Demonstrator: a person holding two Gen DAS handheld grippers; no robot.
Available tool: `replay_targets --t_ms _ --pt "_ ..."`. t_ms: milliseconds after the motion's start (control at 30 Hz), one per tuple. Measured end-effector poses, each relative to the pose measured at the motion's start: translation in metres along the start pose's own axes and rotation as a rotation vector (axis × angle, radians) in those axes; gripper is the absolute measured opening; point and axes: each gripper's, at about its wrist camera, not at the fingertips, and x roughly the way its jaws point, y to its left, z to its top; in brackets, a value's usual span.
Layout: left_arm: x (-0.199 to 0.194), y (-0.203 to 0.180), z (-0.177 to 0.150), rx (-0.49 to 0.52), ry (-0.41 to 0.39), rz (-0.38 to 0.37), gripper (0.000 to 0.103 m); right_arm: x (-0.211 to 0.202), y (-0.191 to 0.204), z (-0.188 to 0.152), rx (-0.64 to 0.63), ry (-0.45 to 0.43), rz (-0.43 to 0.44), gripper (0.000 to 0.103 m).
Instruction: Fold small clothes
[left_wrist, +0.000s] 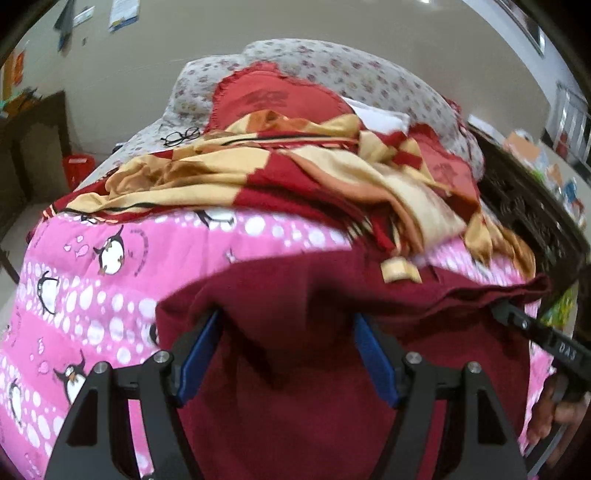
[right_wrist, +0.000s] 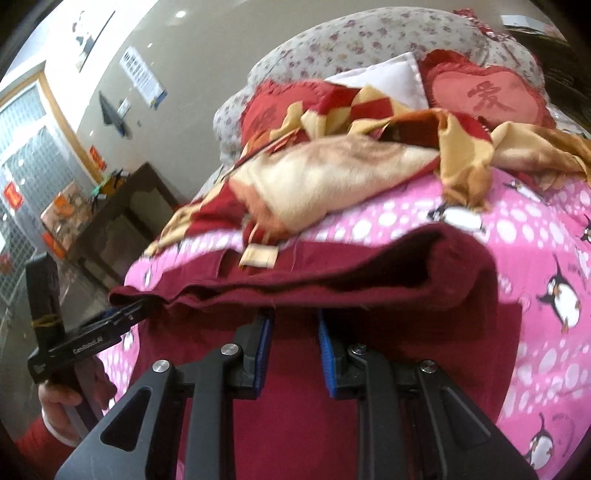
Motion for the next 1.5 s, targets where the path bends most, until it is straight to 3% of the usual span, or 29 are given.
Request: replay_targets --t_ms 100,400,600,800,900,1000,1100,1267,1500 --pt "0.014 0.003 0.010 -0.027 0.005 0.019 0.076 0.006 -0.009 0.011 0.036 -0.018 -0.030 0.050" --pt "0.046 0.002 0.015 -0.027 0.054 0.071 0.077 0.034 -0.029 0.022 0.058 0.052 -0.091 0.050" --pt "0.024 0.001 0.011 -0.001 0.027 0.063 0.077 -0.004 -0.025 0.023 0.001 -0.020 -0.140 0.050" --pt "0.012 0.023 -0.003 -0.049 0.022 0.128 0.077 -0.012 -0.042 0.024 0.038 -0.049 -0.167 0.050" --pt "0.021 0.035 -0.006 -0.077 0.061 0.166 0.077 0.006 -0.049 0.029 0.066 -0.023 -0.203 0.050" --pt "0.033 0.048 -0.009 -0.130 0.101 0.137 0.078 0.035 -0.056 0.030 0.084 0.054 -0.249 0.049" --pt "0.036 0.053 -0.010 -0.154 0.106 0.129 0.084 0.038 -0.054 0.031 0.051 0.058 -0.265 0.049" --pt "0.024 0.055 -0.014 -0.138 0.096 0.137 0.083 0.004 -0.043 0.024 0.005 0.037 -0.263 0.050" --pt "-0.011 0.052 -0.024 -0.095 0.044 0.143 0.083 -0.051 -0.017 -0.018 -0.095 0.027 -0.241 0.050"
